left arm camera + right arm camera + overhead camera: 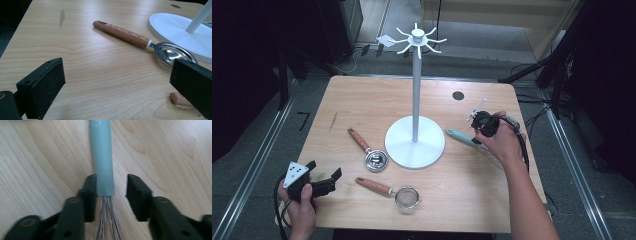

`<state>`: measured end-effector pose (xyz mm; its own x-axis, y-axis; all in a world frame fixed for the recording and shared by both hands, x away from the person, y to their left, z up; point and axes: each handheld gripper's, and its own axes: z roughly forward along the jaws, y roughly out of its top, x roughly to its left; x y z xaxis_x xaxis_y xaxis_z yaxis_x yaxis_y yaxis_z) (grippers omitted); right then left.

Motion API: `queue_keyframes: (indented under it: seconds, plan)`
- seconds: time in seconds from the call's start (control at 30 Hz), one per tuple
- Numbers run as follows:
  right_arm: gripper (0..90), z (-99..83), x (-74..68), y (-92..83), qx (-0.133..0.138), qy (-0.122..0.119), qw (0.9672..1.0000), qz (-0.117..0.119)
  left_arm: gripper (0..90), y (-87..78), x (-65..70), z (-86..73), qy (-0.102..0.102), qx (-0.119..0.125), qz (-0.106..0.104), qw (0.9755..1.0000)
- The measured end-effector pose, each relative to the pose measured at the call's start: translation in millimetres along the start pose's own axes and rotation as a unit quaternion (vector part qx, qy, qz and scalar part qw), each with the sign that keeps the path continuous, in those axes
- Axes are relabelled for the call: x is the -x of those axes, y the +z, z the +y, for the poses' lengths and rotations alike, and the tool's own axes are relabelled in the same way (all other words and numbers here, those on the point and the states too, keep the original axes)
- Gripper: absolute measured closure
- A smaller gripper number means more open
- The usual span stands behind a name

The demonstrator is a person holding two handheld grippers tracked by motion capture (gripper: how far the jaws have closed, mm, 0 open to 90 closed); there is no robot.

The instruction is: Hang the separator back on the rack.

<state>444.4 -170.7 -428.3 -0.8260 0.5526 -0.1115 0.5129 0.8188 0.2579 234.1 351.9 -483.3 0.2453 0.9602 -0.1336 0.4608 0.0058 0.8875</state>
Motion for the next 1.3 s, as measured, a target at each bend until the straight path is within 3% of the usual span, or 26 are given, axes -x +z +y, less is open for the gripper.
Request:
queue_keyframes:
  seconds: [0.27,0.6,0.87,0.97,1.1,1.13,1.3]
  plan:
    - [67.7,12.9,-3.2,11.2,-0.028,-0.038,0.9988,0.011,0.1,0.3,-0.3,0.2,-0.002,-0.002,-0.002,1.0]
    - [69.4,18.5,-5.5,26.3,-0.065,-0.052,0.9965,0.007,0.1,-0.6,-0.6,0.0,0.0,-0.003,-0.005,1.0]
    - [69.6,21.5,-5.0,36.5,-0.088,-0.042,0.9951,0.01,0.1,0.2,-0.1,0.1,-0.001,-0.003,-0.003,1.0]
    - [69.7,20.6,-4.8,39.3,-0.086,-0.04,0.9954,0.012,0.1,0.1,-0.1,0.1,-0.001,-0.003,-0.003,1.0]
    - [69.8,20.3,-4.2,39.2,-0.082,-0.03,0.9961,0.013,0.1,-0.2,-0.3,0.1,-0.002,-0.004,-0.003,1.0]
    - [69.5,20.7,-4.1,39.5,-0.085,-0.014,0.9962,0.014,0.1,-0.1,-0.4,0.0,-0.002,-0.003,-0.003,1.0]
    - [69.7,23.6,-3.7,40.1,-0.1,-0.022,0.9946,0.014,0.1,-0.3,-0.5,0.0,-0.004,-0.003,-0.002,1.0]
